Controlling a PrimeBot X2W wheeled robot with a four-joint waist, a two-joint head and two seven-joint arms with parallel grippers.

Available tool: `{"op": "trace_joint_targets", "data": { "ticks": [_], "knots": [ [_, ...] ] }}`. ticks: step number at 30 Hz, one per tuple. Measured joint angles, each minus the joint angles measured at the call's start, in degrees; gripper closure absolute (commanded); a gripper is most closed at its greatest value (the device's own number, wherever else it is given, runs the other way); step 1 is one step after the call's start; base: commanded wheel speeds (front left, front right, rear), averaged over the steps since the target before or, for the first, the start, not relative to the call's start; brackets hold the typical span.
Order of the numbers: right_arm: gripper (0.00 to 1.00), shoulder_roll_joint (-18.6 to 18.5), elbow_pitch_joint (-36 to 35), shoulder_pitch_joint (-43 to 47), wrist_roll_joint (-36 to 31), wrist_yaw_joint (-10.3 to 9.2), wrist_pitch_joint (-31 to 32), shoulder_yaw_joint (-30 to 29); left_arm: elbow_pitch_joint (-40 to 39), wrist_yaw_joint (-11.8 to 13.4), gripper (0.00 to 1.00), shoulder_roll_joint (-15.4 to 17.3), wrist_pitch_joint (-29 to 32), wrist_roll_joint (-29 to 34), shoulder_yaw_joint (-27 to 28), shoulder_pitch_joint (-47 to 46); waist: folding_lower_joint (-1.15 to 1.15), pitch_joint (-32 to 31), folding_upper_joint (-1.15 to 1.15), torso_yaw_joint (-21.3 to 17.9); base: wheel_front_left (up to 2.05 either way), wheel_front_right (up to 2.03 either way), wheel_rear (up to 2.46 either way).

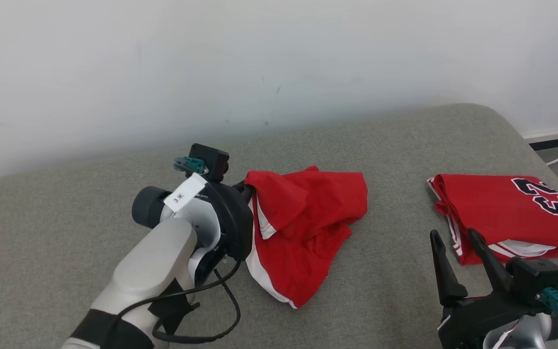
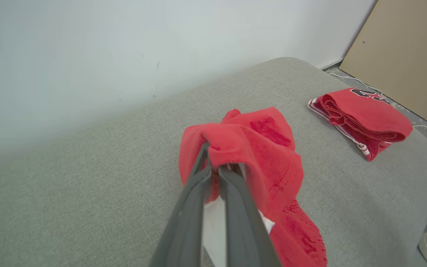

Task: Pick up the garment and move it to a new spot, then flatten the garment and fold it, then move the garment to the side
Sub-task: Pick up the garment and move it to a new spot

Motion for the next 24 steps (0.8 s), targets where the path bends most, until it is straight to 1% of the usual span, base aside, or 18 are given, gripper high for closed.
{"op": "trace_joint_targets", "data": {
  "ticks": [4, 7, 12, 13, 14, 15, 16, 21, 22, 24],
  "knots": [
    [0.0, 0.1, 0.3, 0.0, 0.0, 0.0, -0.3, 0.5, 0.8, -0.9, 1.0, 0.0, -0.8, 2.0, -2.4, 0.0, 0.0, 0.3, 0.0, 0.1, 0.0, 0.0, 0.0],
    [0.0, 0.2, 0.7, 0.0, 0.0, 0.21, -0.5, 0.8, 1.2, -0.9, 1.0, -0.1, -1.6, 2.7, -3.8, -0.1, 0.0, 0.4, 0.0, 0.0, 0.0, 0.0, 0.0],
    [0.0, 0.7, 2.0, -2.7, 0.0, 0.76, -0.5, 3.0, 1.6, -1.4, 1.0, -0.1, -3.6, 3.3, -4.7, -0.2, 0.0, 0.6, 0.0, -1.1, 0.0, 0.0, 0.0],
    [0.0, 0.8, 2.2, -3.0, 0.0, 0.77, -0.5, 3.2, 1.7, -1.4, 0.96, -0.1, -4.0, 3.3, -4.9, -0.2, 0.0, 0.7, 0.0, -1.5, 0.0, 0.0, 0.0],
    [0.0, 0.8, 2.5, -3.3, 0.0, 0.85, -0.5, 3.3, 1.5, -1.3, 0.58, -0.1, -4.4, 3.3, -5.2, -0.2, 0.0, 0.7, 0.0, -1.8, 0.0, 0.0, 0.0],
    [0.0, 0.8, 2.5, -3.5, 0.0, 1.1, -0.5, 3.5, 1.0, -1.3, 0.31, 0.0, -4.5, 3.2, -5.7, -0.2, 0.0, 0.7, 0.0, -2.1, 0.0, 0.0, 0.0],
    [0.0, 0.8, 2.7, -3.4, 0.0, 1.25, -0.5, 3.7, 0.2, -1.3, 0.0, 0.0, -4.6, 2.8, -6.2, -0.2, 0.0, 0.8, 0.0, -2.5, 0.0, 0.0, 0.0],
    [0.0, 0.8, 3.3, -3.3, 0.0, 1.25, -1.0, 3.0, -4.0, -1.3, 0.0, -0.1, -5.7, 1.1, -8.9, -0.1, 0.0, 0.9, 0.0, -4.1, 0.0, 0.0, 0.0],
    [0.0, 0.7, 3.4, -3.1, 0.4, 1.19, -1.1, 2.3, -5.0, -1.3, 0.0, -0.1, -6.0, -0.3, -10.0, -0.1, 0.0, 1.0, 0.0, -4.3, 0.0, 0.0, 0.0],
    [0.0, 0.5, 3.6, -2.7, 0.4, 1.16, -1.5, 1.6, -6.0, -1.2, 0.0, -0.2, -6.5, -1.4, -10.4, -0.1, 0.0, 1.0, 0.0, -4.0, 0.0, 0.0, 0.0]
  ]
}}
